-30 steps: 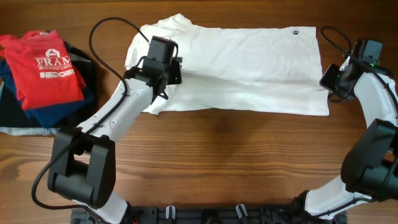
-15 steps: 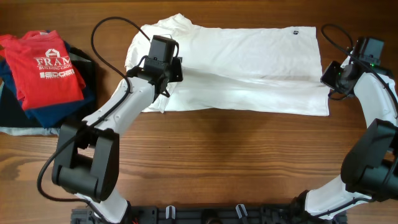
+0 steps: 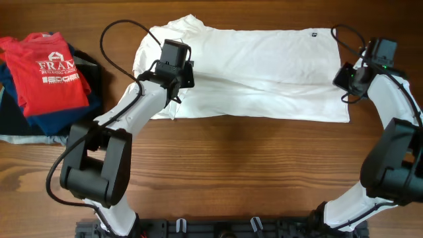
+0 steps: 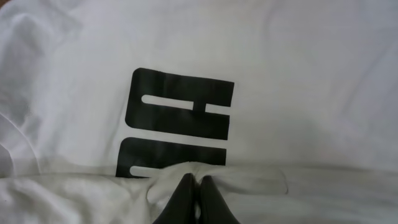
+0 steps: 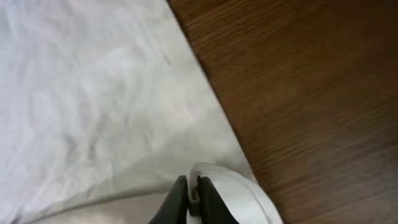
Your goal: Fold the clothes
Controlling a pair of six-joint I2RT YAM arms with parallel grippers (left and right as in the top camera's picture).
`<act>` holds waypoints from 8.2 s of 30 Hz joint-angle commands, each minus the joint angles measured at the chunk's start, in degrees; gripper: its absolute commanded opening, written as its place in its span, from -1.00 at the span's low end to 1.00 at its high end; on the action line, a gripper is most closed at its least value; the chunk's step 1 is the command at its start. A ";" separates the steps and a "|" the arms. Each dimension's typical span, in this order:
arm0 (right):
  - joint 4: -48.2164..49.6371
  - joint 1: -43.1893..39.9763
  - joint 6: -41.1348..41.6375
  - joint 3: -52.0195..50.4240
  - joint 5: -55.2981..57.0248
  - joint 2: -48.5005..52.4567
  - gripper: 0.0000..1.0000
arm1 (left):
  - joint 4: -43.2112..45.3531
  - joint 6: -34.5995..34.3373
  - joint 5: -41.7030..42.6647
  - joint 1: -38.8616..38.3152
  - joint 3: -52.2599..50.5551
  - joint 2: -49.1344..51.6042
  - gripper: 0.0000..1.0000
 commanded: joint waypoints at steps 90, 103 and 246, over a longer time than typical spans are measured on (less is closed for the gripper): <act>2.03 -1.86 4.02 -4.28 -4.02 4.33 -0.61 | -23.82 -3.34 -1.11 2.89 -0.83 -5.03 0.13; 7.23 -1.86 4.20 -7.61 -3.43 4.37 -0.67 | -23.78 -3.37 -1.11 2.89 -0.81 -5.03 0.13; -11.06 -11.93 20.79 -17.59 20.70 -4.11 -0.91 | -45.22 -14.12 5.35 11.61 -9.20 -2.69 0.05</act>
